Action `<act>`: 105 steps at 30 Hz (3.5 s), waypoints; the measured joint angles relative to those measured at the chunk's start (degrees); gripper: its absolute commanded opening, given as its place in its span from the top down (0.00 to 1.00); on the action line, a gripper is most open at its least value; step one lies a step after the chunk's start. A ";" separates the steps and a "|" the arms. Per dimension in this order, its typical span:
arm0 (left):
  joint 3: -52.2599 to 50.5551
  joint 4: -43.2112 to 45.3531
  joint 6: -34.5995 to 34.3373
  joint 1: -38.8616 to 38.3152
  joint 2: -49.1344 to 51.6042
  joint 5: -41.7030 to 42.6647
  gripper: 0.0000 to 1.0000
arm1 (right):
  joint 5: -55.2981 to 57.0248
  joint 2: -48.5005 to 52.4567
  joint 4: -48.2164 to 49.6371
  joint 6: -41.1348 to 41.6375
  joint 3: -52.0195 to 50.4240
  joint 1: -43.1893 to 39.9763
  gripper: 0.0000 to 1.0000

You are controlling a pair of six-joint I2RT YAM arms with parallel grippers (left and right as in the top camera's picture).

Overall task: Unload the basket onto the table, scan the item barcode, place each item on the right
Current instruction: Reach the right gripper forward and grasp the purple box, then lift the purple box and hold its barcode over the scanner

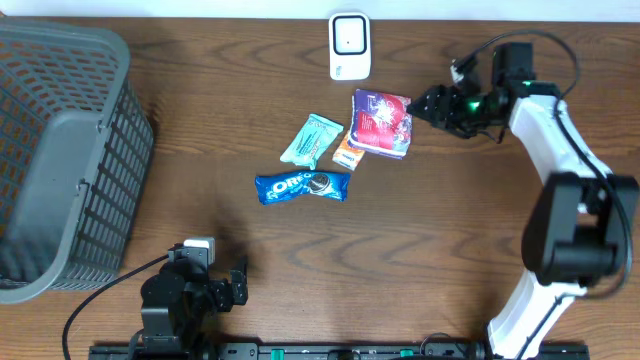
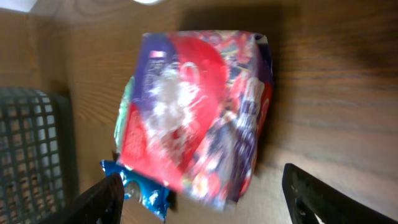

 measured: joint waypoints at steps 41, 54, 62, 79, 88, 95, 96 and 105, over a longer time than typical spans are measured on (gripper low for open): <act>0.00 0.00 0.00 0.00 0.00 0.00 0.02 | 91.56 1.53 -19.54 20.92 1.86 27.87 0.79; 0.00 0.00 0.00 0.00 0.00 0.00 0.02 | 70.38 2.32 -24.24 16.50 20.26 35.43 0.03; 0.00 0.00 0.00 0.00 0.00 0.00 0.02 | 42.71 2.23 -32.09 1.90 31.71 16.74 0.04; 0.00 0.00 0.00 0.00 0.00 0.00 0.02 | 49.42 2.60 -21.88 -5.68 22.43 27.69 0.20; 0.00 0.00 0.00 0.00 0.00 0.00 0.02 | 64.78 11.28 -16.37 0.94 14.32 33.44 0.67; 0.00 0.00 0.00 0.00 0.00 0.00 0.02 | 65.20 11.43 -17.92 3.69 15.08 31.87 0.99; 0.00 0.00 0.00 0.00 0.00 0.00 0.02 | 63.17 11.43 -19.37 3.74 16.13 30.93 0.99; 0.00 0.00 0.00 0.00 0.00 0.00 0.02 | 33.66 11.52 -32.81 -2.89 30.56 19.78 0.99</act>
